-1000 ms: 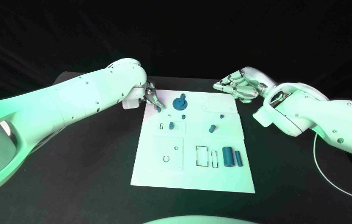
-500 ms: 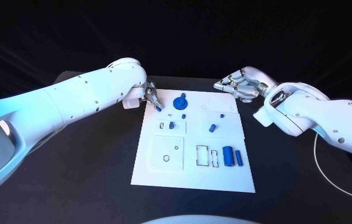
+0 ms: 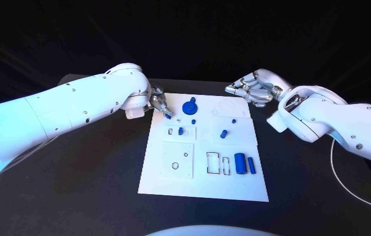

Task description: Assemble the parts on the task board

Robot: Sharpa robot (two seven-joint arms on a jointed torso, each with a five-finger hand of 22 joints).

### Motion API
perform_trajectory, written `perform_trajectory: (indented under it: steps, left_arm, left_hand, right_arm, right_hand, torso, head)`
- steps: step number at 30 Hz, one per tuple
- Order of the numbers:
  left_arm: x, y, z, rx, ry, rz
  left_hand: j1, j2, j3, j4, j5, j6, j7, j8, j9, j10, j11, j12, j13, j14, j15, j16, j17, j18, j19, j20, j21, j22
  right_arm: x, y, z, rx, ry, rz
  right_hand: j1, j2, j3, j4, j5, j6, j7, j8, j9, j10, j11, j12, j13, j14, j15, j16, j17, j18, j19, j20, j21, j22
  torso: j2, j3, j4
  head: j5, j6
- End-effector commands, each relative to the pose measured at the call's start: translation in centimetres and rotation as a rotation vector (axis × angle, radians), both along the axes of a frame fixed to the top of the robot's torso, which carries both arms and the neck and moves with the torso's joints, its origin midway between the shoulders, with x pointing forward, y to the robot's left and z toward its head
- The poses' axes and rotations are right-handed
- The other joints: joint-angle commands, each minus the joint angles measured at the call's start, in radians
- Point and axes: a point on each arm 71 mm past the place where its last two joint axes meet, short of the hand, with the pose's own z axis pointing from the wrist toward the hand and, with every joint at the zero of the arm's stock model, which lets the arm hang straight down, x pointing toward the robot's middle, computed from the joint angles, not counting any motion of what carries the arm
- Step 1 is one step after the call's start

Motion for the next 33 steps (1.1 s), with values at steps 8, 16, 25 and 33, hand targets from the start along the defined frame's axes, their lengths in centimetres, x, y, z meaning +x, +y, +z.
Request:
perform_trajectory:
  steps: [8,16,25,33]
  left_arm:
    - [-2.1,-0.3,0.0,-0.084,-0.043,-0.017]
    - [-3.0,-0.5,-0.8,-0.041,-0.041,-0.057]
    - [-3.3,-0.5,-1.4,-0.010,-0.039,-0.053]
    - [-3.4,-0.4,-1.9,0.014,-0.018,-0.060]
  left_hand:
    - [-0.014,-0.012,0.158,-0.137,-0.001,0.010,0.001,0.007,0.006,0.010,-0.001,-0.001,0.000,0.105,0.003,0.003,0.263,0.008,0.074,-0.001,0.000,0.202]
    - [-0.019,-0.020,0.175,-0.143,-0.001,0.010,0.001,0.008,0.008,0.012,-0.001,-0.002,-0.001,0.105,0.002,0.003,0.263,0.007,0.075,-0.001,0.001,0.203]
    - [-0.025,-0.027,0.194,-0.150,-0.001,0.010,0.002,0.010,0.011,0.014,-0.001,-0.001,-0.001,0.105,0.002,0.003,0.263,0.007,0.075,-0.002,0.001,0.204]
    - [-0.027,-0.029,0.201,-0.152,-0.001,0.010,0.002,0.010,0.012,0.014,-0.001,-0.001,-0.001,0.105,0.002,0.003,0.263,0.007,0.075,-0.002,0.001,0.204]
  right_arm:
    - [-0.1,0.0,-0.1,-0.003,0.003,0.013]
    - [-0.1,0.1,-0.1,-0.003,0.005,0.014]
    - [-0.1,0.0,-0.1,-0.002,0.006,0.014]
    - [-0.1,0.0,-0.1,-0.002,0.006,0.014]
  right_hand:
    - [0.003,0.004,-0.005,-0.001,0.004,0.004,0.000,0.006,0.001,-0.006,-0.001,0.003,0.001,0.052,0.006,-0.006,0.002,0.014,-0.004,0.000,-0.003,0.000]
    - [0.003,0.004,-0.005,-0.001,0.004,0.004,0.000,0.006,0.001,-0.006,-0.001,0.003,0.001,0.052,0.006,-0.006,0.002,0.014,-0.004,0.000,-0.003,0.000]
    - [0.003,0.004,-0.005,-0.001,0.004,0.004,0.000,0.006,0.001,-0.006,-0.001,0.003,0.001,0.052,0.006,-0.006,0.002,0.014,-0.004,0.000,-0.003,0.000]
    - [0.003,0.004,-0.005,-0.001,0.004,0.004,0.000,0.006,0.001,-0.006,-0.001,0.003,0.001,0.052,0.006,-0.006,0.002,0.014,-0.004,0.000,-0.003,0.000]
  torso:
    - [-0.001,-0.0004,0.0018]
    - [0.000,-0.0011,0.0010]
    - [0.000,-0.0006,0.0015]
    - [0.001,-0.0007,0.0000]
  head:
    - [0.001,-0.001]
    - [0.007,-0.001]
    - [0.009,-0.004]
    - [0.013,-0.005]
